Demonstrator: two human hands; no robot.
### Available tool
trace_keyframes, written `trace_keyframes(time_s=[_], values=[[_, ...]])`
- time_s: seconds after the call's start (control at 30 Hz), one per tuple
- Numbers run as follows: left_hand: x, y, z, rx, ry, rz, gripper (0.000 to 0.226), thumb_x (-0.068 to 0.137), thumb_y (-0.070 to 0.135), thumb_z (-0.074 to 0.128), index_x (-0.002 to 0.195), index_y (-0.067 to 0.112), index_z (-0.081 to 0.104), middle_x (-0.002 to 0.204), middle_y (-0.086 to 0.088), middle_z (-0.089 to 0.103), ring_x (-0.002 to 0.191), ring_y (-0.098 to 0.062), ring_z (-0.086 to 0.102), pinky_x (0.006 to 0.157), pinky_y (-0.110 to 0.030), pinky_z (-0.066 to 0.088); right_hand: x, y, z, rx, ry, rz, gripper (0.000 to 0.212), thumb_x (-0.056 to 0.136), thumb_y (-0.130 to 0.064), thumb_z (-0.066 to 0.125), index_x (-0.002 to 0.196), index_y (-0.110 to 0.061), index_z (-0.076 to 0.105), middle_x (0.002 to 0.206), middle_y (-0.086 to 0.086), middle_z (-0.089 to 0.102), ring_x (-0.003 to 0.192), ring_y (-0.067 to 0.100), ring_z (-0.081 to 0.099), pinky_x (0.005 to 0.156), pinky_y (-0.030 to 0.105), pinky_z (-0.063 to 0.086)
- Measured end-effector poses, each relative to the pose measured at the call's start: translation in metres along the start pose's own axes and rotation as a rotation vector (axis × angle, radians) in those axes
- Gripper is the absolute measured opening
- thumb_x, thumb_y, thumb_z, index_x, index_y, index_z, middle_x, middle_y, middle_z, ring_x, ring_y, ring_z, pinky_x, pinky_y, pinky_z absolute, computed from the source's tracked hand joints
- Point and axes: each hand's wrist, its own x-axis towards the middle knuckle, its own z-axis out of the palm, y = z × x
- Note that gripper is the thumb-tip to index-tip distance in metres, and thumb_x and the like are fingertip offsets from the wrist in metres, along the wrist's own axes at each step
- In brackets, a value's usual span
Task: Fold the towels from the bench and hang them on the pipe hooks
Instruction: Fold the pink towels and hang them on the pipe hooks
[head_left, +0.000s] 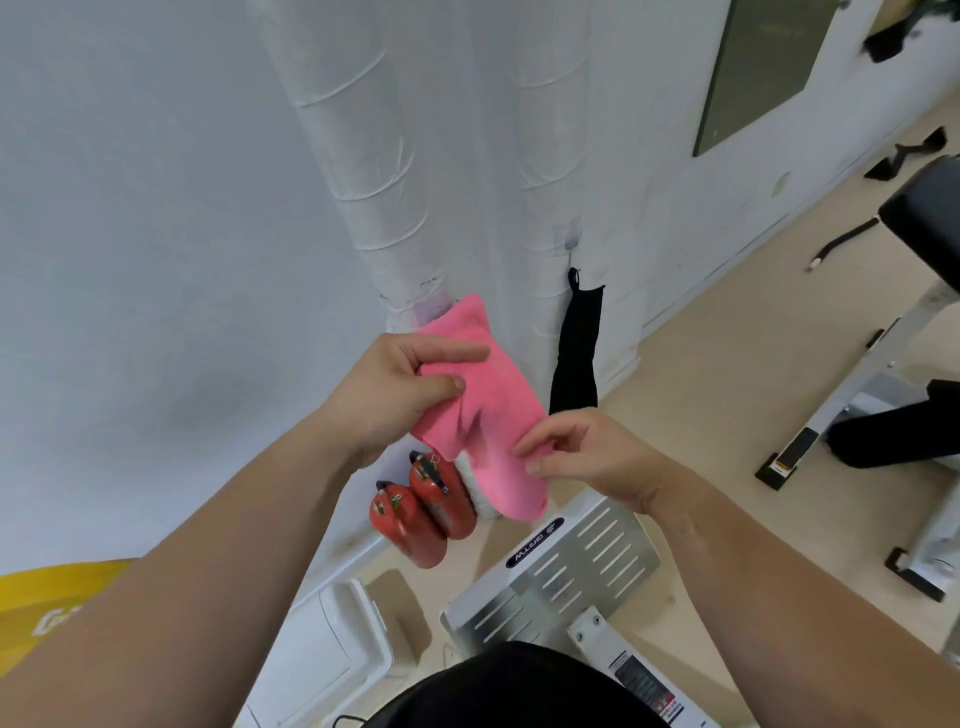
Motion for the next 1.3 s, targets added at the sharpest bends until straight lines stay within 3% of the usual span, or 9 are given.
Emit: trace_keyframes(time_s=[0.2,0.3,0.43,0.57,0.7,0.8,1.03,1.2,1.3], values=[[0.001,-0.016,-0.014,-0.119,0.228,-0.008,0.054,0.088,-0.016,0.055,0.102,0.031,0.077,0.105,0.009,0.076,0.086,-0.003,0.069,0.072,-0.021,0.058,0.005,0.045,0.0,-0.181,-0.003,0.075,0.022,0.086,0.0,0.073,0.092,-0.021,0.074,0.106,-0.007,0.072,0.105,0.011,0.066,0.093,0.027,0.051],[-0.003,-0.037,-0.024,-0.112,0.332,-0.056,0.056,0.087,-0.017,0.052,0.112,0.028,0.075,0.105,0.01,0.075,0.085,-0.007,0.067,0.077,-0.028,0.058,0.001,0.062,-0.006,-0.207,0.027,0.153,0.028,0.091,0.001,0.065,0.085,-0.025,0.075,0.102,-0.006,0.073,0.098,0.01,0.067,0.087,0.024,0.05],[-0.019,-0.072,-0.032,-0.04,0.391,-0.153,0.058,0.087,-0.016,0.051,0.114,0.031,0.074,0.113,0.005,0.072,0.086,-0.006,0.066,0.077,-0.024,0.06,-0.007,0.078,-0.02,-0.176,0.108,0.282,0.033,0.093,0.0,0.064,0.081,-0.028,0.075,0.104,0.006,0.068,0.085,0.021,0.066,0.083,0.041,0.062],[-0.037,-0.098,-0.027,-0.001,0.356,-0.217,0.055,0.088,-0.011,0.057,0.105,0.038,0.075,0.114,0.01,0.073,0.091,0.003,0.067,0.079,-0.014,0.053,-0.006,0.08,-0.025,0.001,0.17,0.341,0.028,0.094,0.002,0.057,0.087,-0.019,0.075,0.119,0.01,0.065,0.099,0.031,0.07,0.086,0.051,0.061],[-0.045,-0.107,-0.013,-0.101,0.378,-0.23,0.04,0.096,-0.001,0.059,0.108,0.032,0.077,0.113,0.008,0.075,0.096,0.002,0.069,0.085,-0.017,0.051,-0.001,0.067,-0.015,0.038,0.158,0.344,0.027,0.084,0.01,0.067,0.099,-0.012,0.074,0.115,0.014,0.065,0.09,0.025,0.073,0.078,0.041,0.063],[-0.048,-0.108,-0.003,-0.087,0.352,-0.219,0.055,0.094,-0.012,0.048,0.115,0.032,0.073,0.119,0.014,0.07,0.095,0.01,0.067,0.079,-0.007,0.05,0.007,0.053,-0.003,-0.004,0.179,0.338,0.035,0.08,0.012,0.068,0.099,-0.017,0.073,0.112,0.013,0.063,0.087,0.024,0.069,0.07,0.036,0.062],[-0.056,-0.115,0.018,0.059,0.234,-0.1,0.074,0.089,-0.015,0.042,0.137,0.04,0.057,0.135,0.017,0.061,0.119,0.012,0.057,0.101,-0.01,0.044,0.027,0.011,0.038,0.001,0.208,0.265,0.039,0.083,0.009,0.052,0.104,-0.02,0.067,0.098,0.016,0.059,0.074,0.025,0.063,0.057,0.033,0.059],[-0.055,-0.126,0.016,0.14,0.124,0.004,0.08,0.087,-0.002,0.041,0.133,0.064,0.049,0.108,0.014,0.072,0.086,-0.016,0.062,0.08,-0.029,0.053,0.048,-0.014,0.074,-0.006,0.253,0.233,0.039,0.084,0.012,0.051,0.107,-0.016,0.065,0.085,0.015,0.059,0.067,0.024,0.062,0.06,0.04,0.06],[-0.052,-0.121,0.008,-0.029,0.093,-0.027,0.064,0.101,0.005,0.049,0.132,0.061,0.049,0.1,0.036,0.07,0.087,-0.001,0.063,0.079,-0.014,0.05,0.061,-0.023,0.097,-0.025,0.253,0.235,0.041,0.08,0.012,0.052,0.106,-0.017,0.064,0.088,0.017,0.064,0.072,0.028,0.066,0.071,0.053,0.062]])
